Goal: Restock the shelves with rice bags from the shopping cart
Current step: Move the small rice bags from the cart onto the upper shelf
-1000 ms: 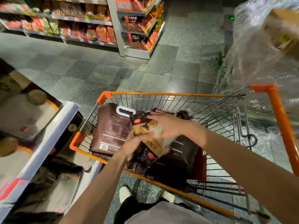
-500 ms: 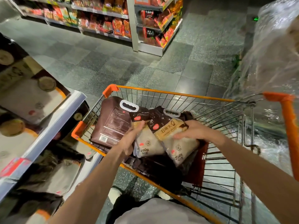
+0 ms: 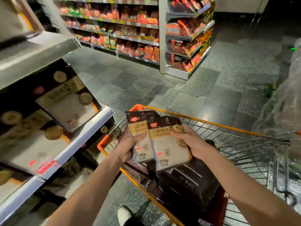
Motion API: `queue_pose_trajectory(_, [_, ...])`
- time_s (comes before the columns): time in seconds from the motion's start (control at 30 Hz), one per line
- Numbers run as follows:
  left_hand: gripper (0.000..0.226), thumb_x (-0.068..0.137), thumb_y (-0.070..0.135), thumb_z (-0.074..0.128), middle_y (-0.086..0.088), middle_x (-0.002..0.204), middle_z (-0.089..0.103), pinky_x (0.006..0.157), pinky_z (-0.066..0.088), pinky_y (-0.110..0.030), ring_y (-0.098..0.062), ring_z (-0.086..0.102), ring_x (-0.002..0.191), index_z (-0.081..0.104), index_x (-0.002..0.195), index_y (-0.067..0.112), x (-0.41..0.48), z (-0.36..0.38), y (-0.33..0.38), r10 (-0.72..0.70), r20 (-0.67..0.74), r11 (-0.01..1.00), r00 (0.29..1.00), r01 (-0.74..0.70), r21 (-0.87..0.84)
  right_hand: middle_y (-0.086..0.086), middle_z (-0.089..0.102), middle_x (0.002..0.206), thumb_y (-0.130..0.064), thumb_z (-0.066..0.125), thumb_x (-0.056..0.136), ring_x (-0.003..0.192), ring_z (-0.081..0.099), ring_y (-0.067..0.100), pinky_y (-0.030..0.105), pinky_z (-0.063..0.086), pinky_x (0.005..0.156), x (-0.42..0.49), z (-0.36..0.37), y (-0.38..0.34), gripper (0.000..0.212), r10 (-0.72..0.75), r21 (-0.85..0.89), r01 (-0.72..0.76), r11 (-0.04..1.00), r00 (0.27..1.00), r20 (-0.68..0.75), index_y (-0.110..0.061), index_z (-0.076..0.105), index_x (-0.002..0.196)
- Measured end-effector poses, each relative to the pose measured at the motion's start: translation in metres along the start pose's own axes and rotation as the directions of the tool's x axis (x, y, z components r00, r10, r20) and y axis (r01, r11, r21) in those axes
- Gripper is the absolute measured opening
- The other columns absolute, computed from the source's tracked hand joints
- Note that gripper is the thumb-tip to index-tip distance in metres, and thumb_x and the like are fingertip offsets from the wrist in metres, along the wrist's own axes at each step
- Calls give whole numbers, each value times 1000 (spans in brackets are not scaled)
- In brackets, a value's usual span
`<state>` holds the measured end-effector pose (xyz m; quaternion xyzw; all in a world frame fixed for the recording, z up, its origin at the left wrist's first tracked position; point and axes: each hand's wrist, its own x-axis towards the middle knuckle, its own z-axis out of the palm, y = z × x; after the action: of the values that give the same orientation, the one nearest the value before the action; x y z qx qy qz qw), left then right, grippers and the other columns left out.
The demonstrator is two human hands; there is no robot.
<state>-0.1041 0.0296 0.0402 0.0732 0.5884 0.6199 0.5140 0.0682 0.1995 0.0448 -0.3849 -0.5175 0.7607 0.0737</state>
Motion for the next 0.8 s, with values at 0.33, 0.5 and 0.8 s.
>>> queue_pose_trajectory(0.33, [21, 90, 32, 71, -7, 79, 74, 58, 53, -28, -16, 66, 62, 67, 98, 13, -93, -83, 206, 525, -468, 851, 711, -460, 255, 4, 74, 103, -28, 76, 83, 89, 72, 19, 31, 57, 69, 8, 182, -193, 38, -376, -5, 390, 921, 892, 252, -21, 61, 117])
queue_pose_trajectory(0.5, [28, 83, 38, 78, 4, 67, 67, 55, 48, -25, -13, 58, 57, 67, 89, 13, -174, -112, 314, 759, -504, 646, 412, -577, 500, -5, 72, 85, -19, 71, 88, 64, 69, 4, 18, 52, 51, -18, 277, -291, 10, -578, 48, 604, 796, 733, 359, -18, 61, 91])
queue_pose_trajectory(0.8, [20, 92, 32, 68, 5, 61, 59, 34, 34, -16, -2, 43, 37, 61, 79, 18, -278, -146, 435, 925, -380, 309, 11, -606, 733, 8, 75, 95, -23, 68, 90, 78, 73, 19, 32, 60, 67, -50, 401, -409, 20, -727, 106, 791, 603, 490, 481, -10, 70, 105])
